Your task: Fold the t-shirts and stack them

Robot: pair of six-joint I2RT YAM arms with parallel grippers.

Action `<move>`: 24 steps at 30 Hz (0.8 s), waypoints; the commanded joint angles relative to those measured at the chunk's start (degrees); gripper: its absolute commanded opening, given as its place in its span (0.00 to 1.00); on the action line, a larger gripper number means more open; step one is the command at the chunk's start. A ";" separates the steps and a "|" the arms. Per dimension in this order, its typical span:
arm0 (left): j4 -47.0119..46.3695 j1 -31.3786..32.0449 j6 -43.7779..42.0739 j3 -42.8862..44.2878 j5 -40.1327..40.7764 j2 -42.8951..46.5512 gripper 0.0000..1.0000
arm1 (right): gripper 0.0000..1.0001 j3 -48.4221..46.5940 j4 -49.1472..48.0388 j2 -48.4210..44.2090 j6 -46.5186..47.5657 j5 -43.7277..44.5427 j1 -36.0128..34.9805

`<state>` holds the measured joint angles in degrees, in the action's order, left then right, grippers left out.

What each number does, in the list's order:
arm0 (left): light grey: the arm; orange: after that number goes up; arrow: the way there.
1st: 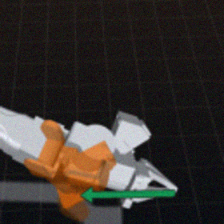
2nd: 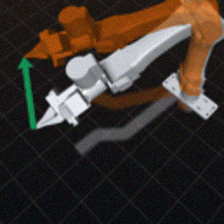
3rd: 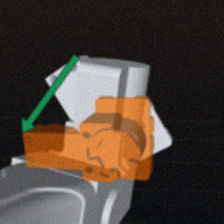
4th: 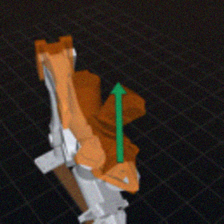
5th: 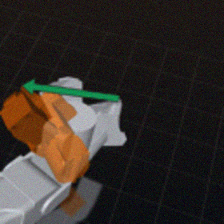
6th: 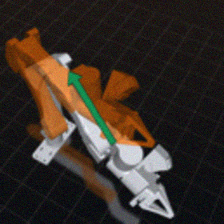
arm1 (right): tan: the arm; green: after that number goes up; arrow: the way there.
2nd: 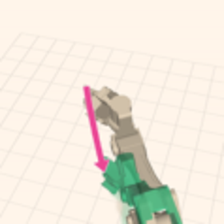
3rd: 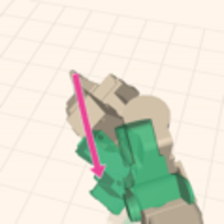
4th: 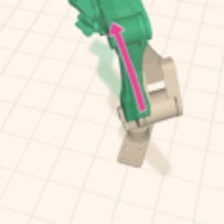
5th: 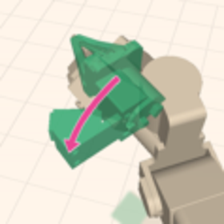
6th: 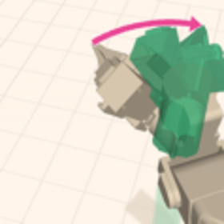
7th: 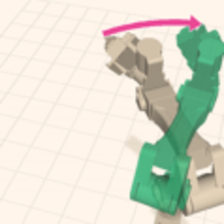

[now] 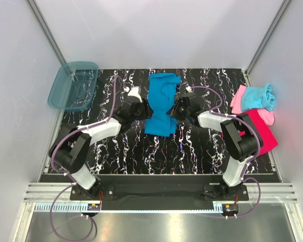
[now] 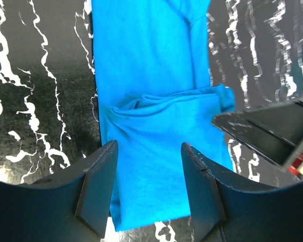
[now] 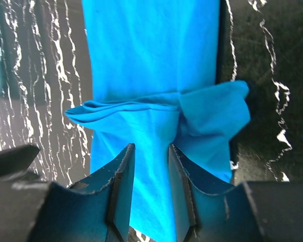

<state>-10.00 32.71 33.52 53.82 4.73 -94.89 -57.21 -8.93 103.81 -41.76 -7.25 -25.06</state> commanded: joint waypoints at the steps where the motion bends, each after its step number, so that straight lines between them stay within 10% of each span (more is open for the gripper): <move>1: -3.01 -0.28 0.49 -2.13 -0.07 5.33 0.57 | 0.40 -2.90 -1.63 -0.36 1.41 -0.32 0.36; 24: -25.50 -1.68 5.58 -25.52 -12.81 7.89 0.60 | 0.69 25.91 0.50 -23.75 0.28 3.03 0.36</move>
<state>-25.52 32.23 37.58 28.88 -3.79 -85.32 -33.43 -6.17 80.64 -40.60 -4.03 -24.95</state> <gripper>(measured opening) 0.602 0.687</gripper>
